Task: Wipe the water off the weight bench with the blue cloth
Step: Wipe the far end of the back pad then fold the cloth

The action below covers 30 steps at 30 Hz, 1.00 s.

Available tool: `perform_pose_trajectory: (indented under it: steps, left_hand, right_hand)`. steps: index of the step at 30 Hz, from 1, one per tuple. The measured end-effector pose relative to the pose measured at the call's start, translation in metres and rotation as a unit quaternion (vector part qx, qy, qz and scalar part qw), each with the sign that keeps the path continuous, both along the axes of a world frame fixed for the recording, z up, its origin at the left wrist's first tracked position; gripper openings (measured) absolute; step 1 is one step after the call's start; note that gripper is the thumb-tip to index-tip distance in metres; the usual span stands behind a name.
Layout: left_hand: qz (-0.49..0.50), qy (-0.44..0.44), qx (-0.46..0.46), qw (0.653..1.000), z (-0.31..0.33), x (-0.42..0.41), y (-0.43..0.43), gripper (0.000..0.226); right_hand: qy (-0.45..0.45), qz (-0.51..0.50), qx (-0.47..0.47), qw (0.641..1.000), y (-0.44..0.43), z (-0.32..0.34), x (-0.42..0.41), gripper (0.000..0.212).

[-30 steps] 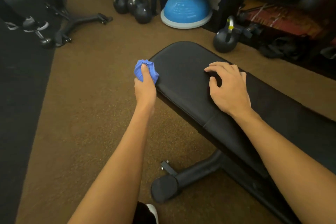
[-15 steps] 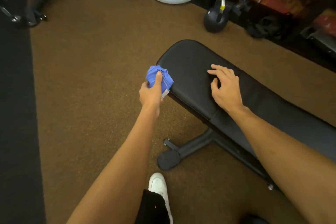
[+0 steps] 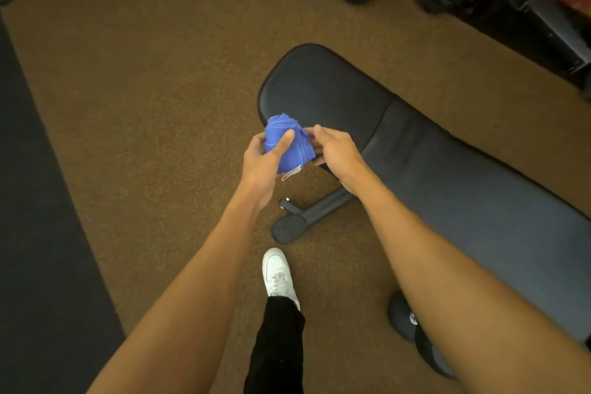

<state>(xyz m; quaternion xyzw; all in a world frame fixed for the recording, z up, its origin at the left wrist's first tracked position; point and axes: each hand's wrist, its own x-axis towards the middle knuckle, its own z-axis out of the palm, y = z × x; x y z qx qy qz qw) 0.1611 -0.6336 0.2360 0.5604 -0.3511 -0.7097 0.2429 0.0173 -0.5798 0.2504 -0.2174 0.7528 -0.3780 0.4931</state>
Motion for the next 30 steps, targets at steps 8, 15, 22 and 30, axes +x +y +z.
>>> perform_pose_trajectory:
  steps: [8,15,22,30]
  left_hand:
    - [-0.003,0.001,0.058,0.998,0.027,-0.017,0.086,0.032]
    - [-0.089,-0.086,-0.07,0.99,0.051,-0.05,0.209,0.05]
    - [-0.148,-0.115,-0.13,0.974,0.071,-0.091,0.352,0.036]
    - [-0.174,-0.14,-0.132,0.966,0.061,-0.125,0.502,0.02]
  right_hand:
    - [-0.115,-0.066,-0.046,0.99,0.099,0.018,-0.016,0.019]
    - [-0.002,-0.018,-0.045,0.999,0.232,0.031,-0.063,0.04]
    - [0.083,0.001,-0.065,0.994,0.389,0.049,-0.114,0.03]
    - [0.108,0.0,-0.035,0.994,0.543,0.039,-0.149,0.022]
